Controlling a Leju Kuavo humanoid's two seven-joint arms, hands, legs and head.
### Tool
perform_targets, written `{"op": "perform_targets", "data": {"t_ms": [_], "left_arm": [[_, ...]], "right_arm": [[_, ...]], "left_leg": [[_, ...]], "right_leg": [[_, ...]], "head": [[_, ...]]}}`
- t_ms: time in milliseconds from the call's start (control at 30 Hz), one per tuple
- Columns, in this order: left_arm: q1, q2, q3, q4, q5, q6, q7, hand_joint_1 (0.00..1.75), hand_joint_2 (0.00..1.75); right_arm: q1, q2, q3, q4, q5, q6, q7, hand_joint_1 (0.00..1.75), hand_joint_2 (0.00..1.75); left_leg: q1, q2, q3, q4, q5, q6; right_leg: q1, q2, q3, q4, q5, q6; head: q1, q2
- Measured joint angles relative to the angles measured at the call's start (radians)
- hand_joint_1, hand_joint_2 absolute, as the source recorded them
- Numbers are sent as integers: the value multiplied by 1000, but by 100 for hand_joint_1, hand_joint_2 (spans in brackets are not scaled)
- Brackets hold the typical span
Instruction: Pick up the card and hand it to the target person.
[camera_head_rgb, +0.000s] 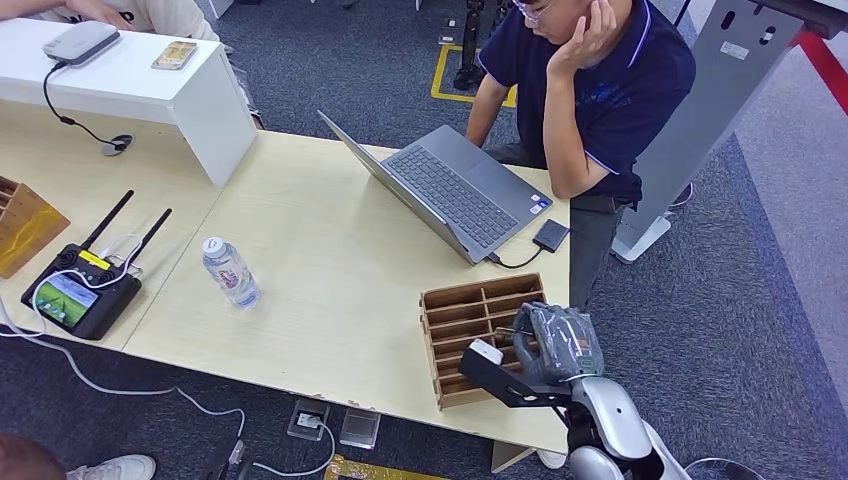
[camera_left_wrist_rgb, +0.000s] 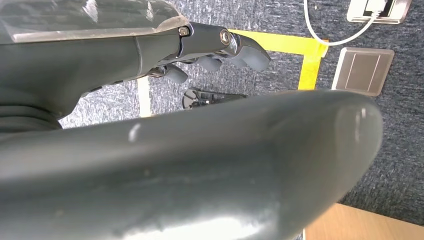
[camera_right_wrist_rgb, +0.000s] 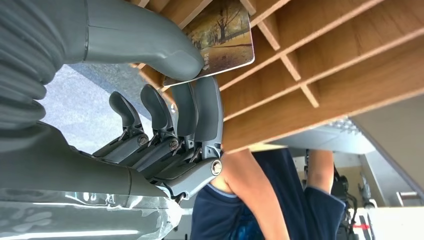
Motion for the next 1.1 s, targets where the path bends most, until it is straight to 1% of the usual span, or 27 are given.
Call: {"op": "perform_targets", "data": {"t_ms": [233, 500, 800, 867, 933, 1100], "left_arm": [[0, 2, 0, 0, 5, 0, 0, 0, 0], [1, 3, 0, 0, 12, 0, 5, 0, 0], [1, 3, 2, 0, 23, -1, 13, 0, 0], [1, 3, 3, 0, 25, 0, 13, 0, 0], [1, 3, 3, 0, 25, 0, 13, 0, 0], [1, 2, 3, 0, 25, -1, 13, 0, 0]], "right_arm": [[-34, -26, -32, -80, -58, 6, 26, 145, 175], [-94, -66, -75, -193, -129, -6, 31, 145, 175], [-120, -89, -99, -261, -150, -23, 22, 145, 175], [-123, -90, -100, -263, -132, -38, 19, 145, 175], [-126, -90, -100, -263, -75, -68, 25, 145, 175], [-137, -91, -101, -258, 170, -181, 51, 145, 175]], "left_leg": [[0, 0, 0, 0, 0, 0], [0, 0, 0, 0, 0, 0], [0, 0, 0, 0, 0, 0], [0, 0, 0, 0, 0, 0], [0, 0, 0, 0, 0, 0], [0, 0, 0, 0, 0, 0]], "right_leg": [[0, 0, 0, 0, 0, 0], [0, 0, 0, 0, 0, 0], [0, 0, 0, 0, 0, 0], [0, 0, 0, 0, 0, 0], [0, 0, 0, 0, 0, 0], [0, 0, 0, 0, 0, 0]], "head": [[0, 0], [0, 0], [0, 0], [0, 0], [0, 0], [0, 0]]}}
